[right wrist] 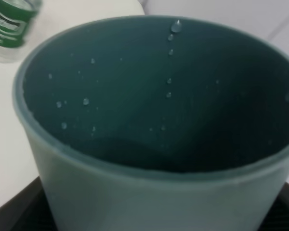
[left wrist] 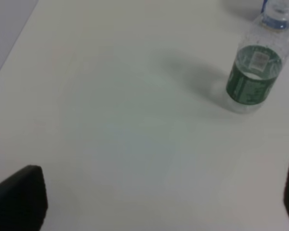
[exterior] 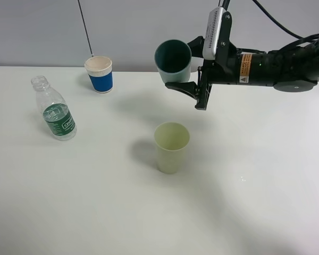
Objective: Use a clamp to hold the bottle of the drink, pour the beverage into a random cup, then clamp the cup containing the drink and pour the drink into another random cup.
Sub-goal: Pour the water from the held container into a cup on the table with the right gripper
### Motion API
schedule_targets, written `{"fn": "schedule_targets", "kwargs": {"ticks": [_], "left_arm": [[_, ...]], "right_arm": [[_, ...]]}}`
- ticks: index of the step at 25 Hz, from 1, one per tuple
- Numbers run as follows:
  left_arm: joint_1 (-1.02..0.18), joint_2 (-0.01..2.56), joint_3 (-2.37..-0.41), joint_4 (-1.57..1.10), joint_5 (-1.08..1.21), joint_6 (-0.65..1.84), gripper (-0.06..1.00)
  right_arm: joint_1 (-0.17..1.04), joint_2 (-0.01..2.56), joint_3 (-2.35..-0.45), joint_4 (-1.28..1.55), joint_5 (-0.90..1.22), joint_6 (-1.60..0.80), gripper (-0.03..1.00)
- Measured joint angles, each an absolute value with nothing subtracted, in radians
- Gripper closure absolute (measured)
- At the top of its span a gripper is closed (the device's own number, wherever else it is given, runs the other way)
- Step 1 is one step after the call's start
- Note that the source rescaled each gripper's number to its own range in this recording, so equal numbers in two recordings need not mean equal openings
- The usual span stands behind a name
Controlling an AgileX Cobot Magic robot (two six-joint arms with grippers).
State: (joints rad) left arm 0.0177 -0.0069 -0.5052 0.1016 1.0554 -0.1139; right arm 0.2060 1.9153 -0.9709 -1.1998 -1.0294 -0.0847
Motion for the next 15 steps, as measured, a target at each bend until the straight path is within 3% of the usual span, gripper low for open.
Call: {"fn": "schedule_targets", "kwargs": {"ticks": [15], "left_arm": [[0.018,-0.007,-0.505,0.102,1.055,-0.114,-0.06]], "right_arm": [[0.206,1.874,-0.972,-1.417,-1.07,-0.217,0.93]]}}
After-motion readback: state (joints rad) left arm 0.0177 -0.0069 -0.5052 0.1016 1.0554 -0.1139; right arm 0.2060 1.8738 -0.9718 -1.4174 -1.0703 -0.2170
